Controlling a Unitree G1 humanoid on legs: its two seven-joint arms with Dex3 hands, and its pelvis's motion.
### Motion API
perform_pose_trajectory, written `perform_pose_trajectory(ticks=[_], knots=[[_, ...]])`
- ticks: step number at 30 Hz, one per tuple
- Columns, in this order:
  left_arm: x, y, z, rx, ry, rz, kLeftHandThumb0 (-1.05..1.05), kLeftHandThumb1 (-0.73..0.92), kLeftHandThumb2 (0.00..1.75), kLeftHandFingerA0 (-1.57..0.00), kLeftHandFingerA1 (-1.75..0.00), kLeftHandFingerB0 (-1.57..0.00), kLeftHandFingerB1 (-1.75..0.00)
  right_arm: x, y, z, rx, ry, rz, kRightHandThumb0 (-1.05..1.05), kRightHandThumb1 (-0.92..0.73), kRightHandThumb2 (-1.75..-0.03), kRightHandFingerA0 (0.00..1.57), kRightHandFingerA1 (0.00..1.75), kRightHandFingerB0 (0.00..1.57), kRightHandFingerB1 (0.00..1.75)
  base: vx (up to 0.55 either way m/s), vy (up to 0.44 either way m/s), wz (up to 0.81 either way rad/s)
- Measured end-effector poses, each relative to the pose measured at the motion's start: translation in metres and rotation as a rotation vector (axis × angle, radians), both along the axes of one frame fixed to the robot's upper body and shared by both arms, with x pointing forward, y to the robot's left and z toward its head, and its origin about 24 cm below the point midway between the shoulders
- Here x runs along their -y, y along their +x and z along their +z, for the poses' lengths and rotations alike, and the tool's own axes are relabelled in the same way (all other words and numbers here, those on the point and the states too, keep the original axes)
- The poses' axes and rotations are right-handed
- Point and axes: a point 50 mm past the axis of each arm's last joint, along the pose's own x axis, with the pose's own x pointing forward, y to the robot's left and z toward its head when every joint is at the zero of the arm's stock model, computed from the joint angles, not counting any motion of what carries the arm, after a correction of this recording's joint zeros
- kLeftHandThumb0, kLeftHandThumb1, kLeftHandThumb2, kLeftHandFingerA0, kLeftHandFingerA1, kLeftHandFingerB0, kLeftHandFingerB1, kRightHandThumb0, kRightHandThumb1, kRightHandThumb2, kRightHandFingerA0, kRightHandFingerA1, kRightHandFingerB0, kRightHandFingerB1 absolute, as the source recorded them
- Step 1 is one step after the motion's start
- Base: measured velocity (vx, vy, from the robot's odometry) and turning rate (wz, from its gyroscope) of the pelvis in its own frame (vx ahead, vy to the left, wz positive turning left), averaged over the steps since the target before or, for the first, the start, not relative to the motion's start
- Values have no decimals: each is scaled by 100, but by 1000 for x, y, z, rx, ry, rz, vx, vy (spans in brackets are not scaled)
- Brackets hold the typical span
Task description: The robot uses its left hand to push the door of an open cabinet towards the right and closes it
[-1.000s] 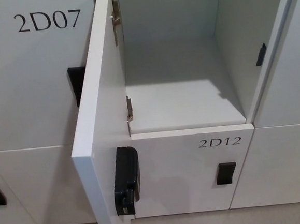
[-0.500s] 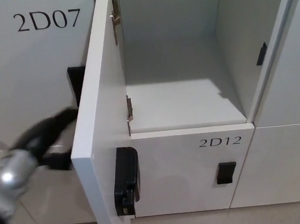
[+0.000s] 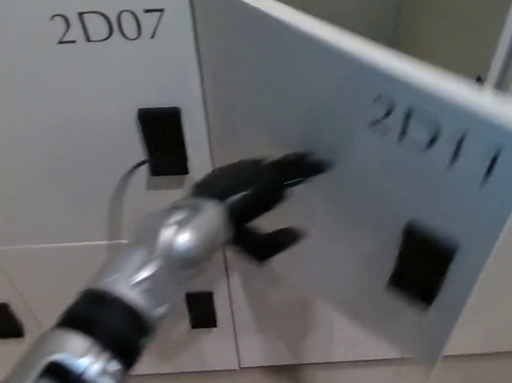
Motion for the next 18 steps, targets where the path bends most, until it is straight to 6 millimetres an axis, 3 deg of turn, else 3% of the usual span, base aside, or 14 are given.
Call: perform_pose_trajectory(ticks=[4, 7, 8, 9, 10, 11, 12, 13, 14, 15, 16, 17, 18], knots=[[67, -16, 42, 105, -37, -199, -70, 90, 67, -30, -45, -28, -36, -2, 1, 0, 2, 6, 1, -56, -91, -67, 22, 33, 20, 30, 0, 0, 0], [100, -31, 63, 157, -52, -304, -57, 91, 70, -29, -52, -25, -43, -4, 5, 1, 10, 9, 5, -56, -91, -67, 22, 33, 20, 30, 0, 0, 0], [120, -44, 75, 188, -59, -370, -28, 76, 126, -13, -56, -6, -52, -4, 7, 2, 14, 10, 6, -56, -91, -67, 22, 33, 20, 30, 0, 0, 0], [122, -45, 76, 191, -59, -378, -28, 76, 126, -13, -56, -6, -52, -4, 7, 2, 14, 10, 6, -56, -91, -67, 22, 33, 20, 30, 0, 0, 0], [136, -57, 85, 217, -63, -434, -58, 92, 97, -4, -44, -1, -33, -5, 9, 3, 18, 10, 8, -56, -91, -67, 22, 33, 20, 30, 0, 0, 0], [145, -65, 91, 245, -56, -480, -58, 92, 97, -4, -44, -1, -33, -6, 12, 4, 26, 12, 11, -56, -91, -67, 22, 33, 20, 30, -13, -13, -6], [152, -76, 96, 283, -26, -535, -62, 91, 112, 0, -28, 0, -22, -6, 15, 5, 31, 12, 11, -56, -91, -67, 22, 33, 20, 30, 0, 0, 0], [154, -80, 96, 292, -18, -551, -62, 91, 112, 0, -28, 0, -22, -6, 16, 5, 31, 12, 11, -56, -91, -67, 22, 33, 20, 30, 0, 0, 0], [159, -89, 97, 313, 8, -592, -62, 91, 102, 0, -3, 0, -5, -6, 17, 6, 32, 11, 11, -56, -91, -67, 22, 33, 20, 30, 0, 0, 0], [162, -95, 96, 326, 27, -620, -35, 51, 112, 0, -48, 0, -48, -5, 17, 6, 33, 10, 11, -57, -66, -99, 2, 42, 2, 40, 0, 0, 0], [165, -104, 96, 344, 49, -660, -35, 51, 112, 0, -48, 0, -48, -4, 18, 7, 36, 8, 11, -57, -66, -99, 2, 42, 2, 40, 0, 0, 0], [164, -106, 96, 345, 53, -667, -80, 92, 73, -21, -32, -15, -27, -4, 19, 7, 36, 8, 10, -57, -90, -67, 22, 34, 21, 30, 0, 0, 0], [163, -108, 94, 343, 56, -672, -80, 92, 73, -21, -32, -15, -27, -4, 19, 7, 38, 9, 8, -57, -90, -67, 22, 34, 21, 30, 0, 0, 0]])
